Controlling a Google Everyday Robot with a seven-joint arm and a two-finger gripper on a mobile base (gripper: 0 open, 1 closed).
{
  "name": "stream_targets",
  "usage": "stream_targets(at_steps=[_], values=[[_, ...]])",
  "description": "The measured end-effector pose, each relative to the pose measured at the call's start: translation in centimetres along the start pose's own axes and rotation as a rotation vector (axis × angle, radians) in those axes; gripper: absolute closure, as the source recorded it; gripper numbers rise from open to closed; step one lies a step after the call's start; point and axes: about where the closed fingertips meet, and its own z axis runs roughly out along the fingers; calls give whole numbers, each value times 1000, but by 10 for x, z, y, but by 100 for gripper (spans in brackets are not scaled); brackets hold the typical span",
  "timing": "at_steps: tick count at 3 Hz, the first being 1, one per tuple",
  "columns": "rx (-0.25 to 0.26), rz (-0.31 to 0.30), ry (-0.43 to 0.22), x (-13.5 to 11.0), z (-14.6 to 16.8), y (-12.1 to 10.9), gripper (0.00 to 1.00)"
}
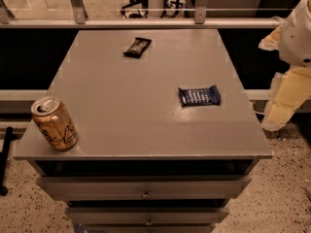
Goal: Pick rxbar blueberry
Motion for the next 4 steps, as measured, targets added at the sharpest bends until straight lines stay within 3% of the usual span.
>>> stream_targets(at_steps=[1, 2, 3, 4], values=[[0, 0, 0, 0, 0, 0, 0], [23, -24, -67, -25, 32, -28, 0], [39, -20, -149, -54, 89, -82, 0], [8, 6, -218, -69, 129, -112, 0]])
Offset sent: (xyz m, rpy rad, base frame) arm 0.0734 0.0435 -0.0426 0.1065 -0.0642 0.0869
